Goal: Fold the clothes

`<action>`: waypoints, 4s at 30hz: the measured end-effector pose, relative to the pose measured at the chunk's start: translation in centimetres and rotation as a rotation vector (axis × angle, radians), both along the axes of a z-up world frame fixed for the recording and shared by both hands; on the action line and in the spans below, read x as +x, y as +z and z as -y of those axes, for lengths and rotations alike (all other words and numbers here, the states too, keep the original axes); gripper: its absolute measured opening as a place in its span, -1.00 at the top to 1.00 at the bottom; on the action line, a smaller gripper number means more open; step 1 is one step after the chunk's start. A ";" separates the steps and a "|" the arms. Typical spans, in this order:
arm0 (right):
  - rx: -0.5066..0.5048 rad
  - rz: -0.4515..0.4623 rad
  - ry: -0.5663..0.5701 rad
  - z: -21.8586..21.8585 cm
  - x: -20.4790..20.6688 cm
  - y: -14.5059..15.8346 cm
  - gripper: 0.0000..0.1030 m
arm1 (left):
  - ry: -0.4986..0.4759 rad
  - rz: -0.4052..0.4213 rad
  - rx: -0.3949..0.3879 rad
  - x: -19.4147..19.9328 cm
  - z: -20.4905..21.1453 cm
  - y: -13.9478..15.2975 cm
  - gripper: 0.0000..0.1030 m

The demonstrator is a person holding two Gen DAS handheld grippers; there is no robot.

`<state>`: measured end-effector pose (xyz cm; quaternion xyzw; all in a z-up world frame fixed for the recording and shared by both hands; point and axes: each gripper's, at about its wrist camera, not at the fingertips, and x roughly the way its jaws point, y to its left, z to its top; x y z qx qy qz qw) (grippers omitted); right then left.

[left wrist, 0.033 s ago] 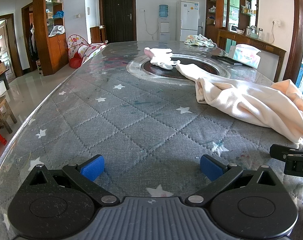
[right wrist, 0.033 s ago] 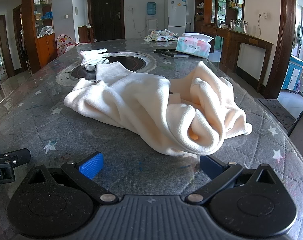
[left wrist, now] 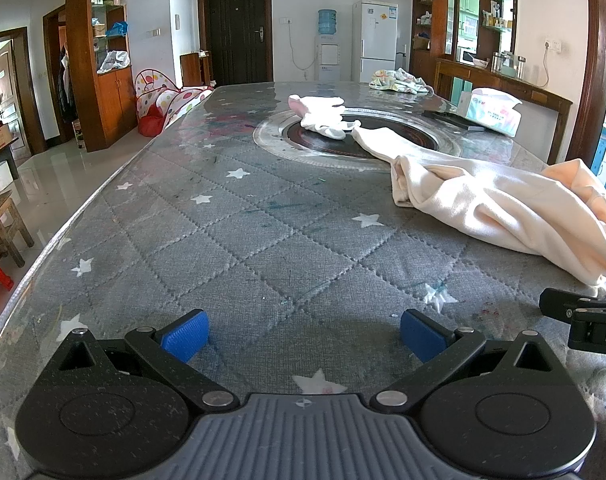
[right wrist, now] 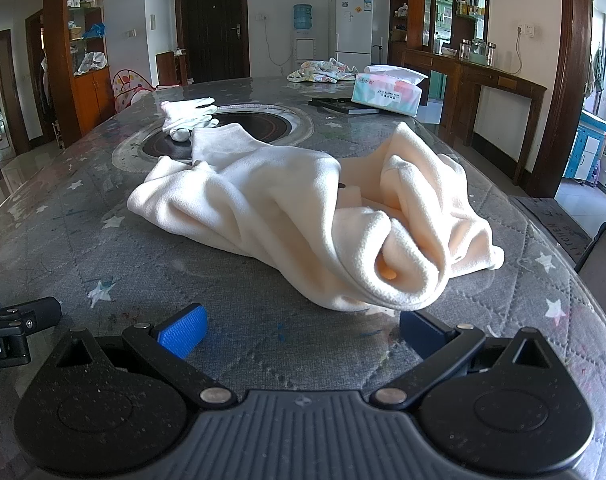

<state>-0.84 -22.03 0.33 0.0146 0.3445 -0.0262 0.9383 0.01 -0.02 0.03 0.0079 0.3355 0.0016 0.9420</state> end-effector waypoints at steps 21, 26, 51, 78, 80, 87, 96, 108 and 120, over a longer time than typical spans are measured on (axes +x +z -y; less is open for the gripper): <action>0.027 -0.011 -0.006 2.7 -3.0 1.2 -1.00 | 0.034 -0.044 0.021 -2.6 2.3 2.0 -1.00; 0.011 0.008 -0.002 2.8 -4.0 1.8 -1.00 | 0.023 -0.057 0.022 -3.3 3.5 2.6 -1.00; 0.074 0.035 -0.048 4.1 -6.5 3.1 -1.00 | -0.050 -0.048 0.032 -5.1 6.8 4.8 -1.00; 0.089 0.010 -0.047 4.2 -5.9 2.7 -1.00 | -0.072 -0.086 0.056 -4.5 7.7 4.2 -1.00; 0.089 0.007 -0.045 4.1 -5.8 2.7 -1.00 | -0.074 -0.091 0.059 -4.4 7.7 4.1 -1.00; 0.092 -0.004 -0.047 4.3 -5.5 2.4 -1.00 | -0.082 -0.101 0.061 -4.0 7.9 3.9 -1.00; 0.098 -0.015 -0.048 4.4 -5.0 2.0 -1.00 | -0.086 -0.109 0.064 -3.6 8.1 3.8 -1.00; 0.110 -0.033 -0.056 4.8 -4.6 1.5 -1.00 | -0.092 -0.125 0.068 -2.9 8.4 3.4 -1.00; 0.091 -0.041 -0.062 5.0 -3.8 1.5 -1.00 | -0.109 -0.132 0.076 -1.9 9.0 3.3 -1.00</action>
